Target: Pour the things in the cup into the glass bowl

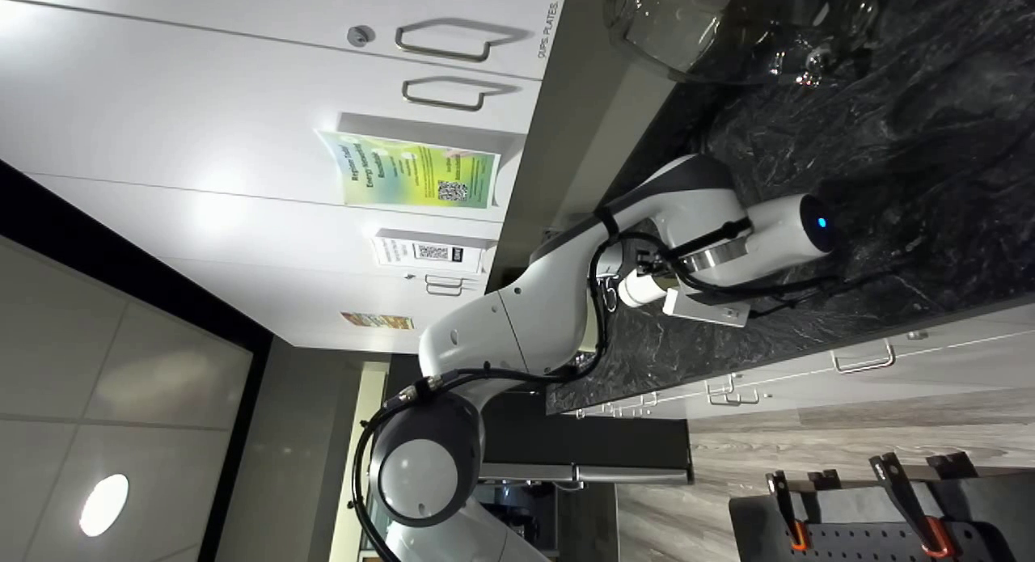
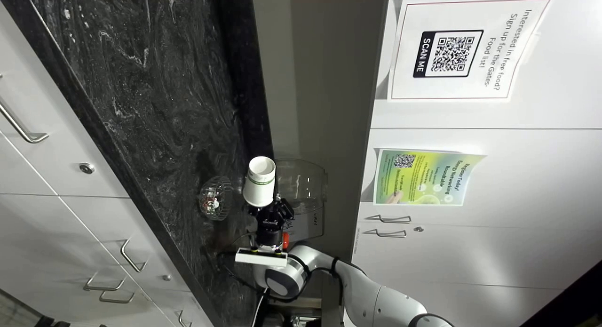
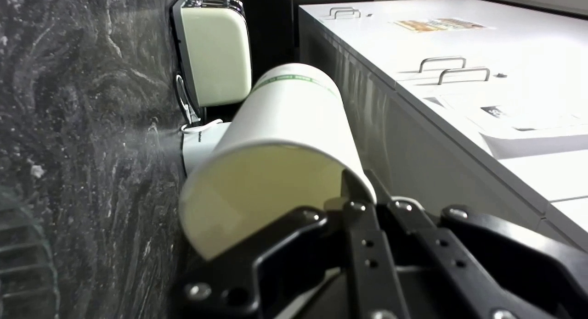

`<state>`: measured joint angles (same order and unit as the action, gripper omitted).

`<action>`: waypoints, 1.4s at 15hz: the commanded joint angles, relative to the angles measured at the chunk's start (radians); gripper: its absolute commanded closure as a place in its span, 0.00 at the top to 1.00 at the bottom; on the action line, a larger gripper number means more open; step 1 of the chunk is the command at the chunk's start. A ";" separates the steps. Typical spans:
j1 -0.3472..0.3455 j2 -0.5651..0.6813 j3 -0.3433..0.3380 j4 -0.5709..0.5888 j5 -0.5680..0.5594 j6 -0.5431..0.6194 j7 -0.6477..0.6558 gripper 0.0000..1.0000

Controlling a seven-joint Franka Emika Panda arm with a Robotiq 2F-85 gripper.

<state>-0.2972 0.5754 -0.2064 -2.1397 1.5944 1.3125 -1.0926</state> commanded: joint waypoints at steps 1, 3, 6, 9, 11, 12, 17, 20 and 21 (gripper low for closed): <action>-0.010 0.027 -0.001 0.022 0.024 -0.077 -0.030 0.01; -0.009 0.037 -0.002 0.027 0.031 -0.099 -0.036 0.01; -0.011 0.054 -0.002 0.036 0.039 -0.130 -0.039 0.01; -0.016 0.074 0.000 0.046 0.051 -0.173 -0.039 0.01; -0.012 0.083 -0.004 0.051 0.058 -0.185 -0.036 0.01; -0.008 0.084 -0.006 0.051 0.060 -0.182 -0.031 0.01; 0.028 0.039 -0.022 0.024 0.052 -0.102 -0.019 0.01; 0.057 -0.027 -0.030 -0.017 0.044 -0.039 -0.014 0.01; 0.070 -0.057 -0.033 -0.033 0.037 -0.012 -0.011 0.01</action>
<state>-0.2789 0.6271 -0.2124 -2.1070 1.6372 1.2217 -1.1167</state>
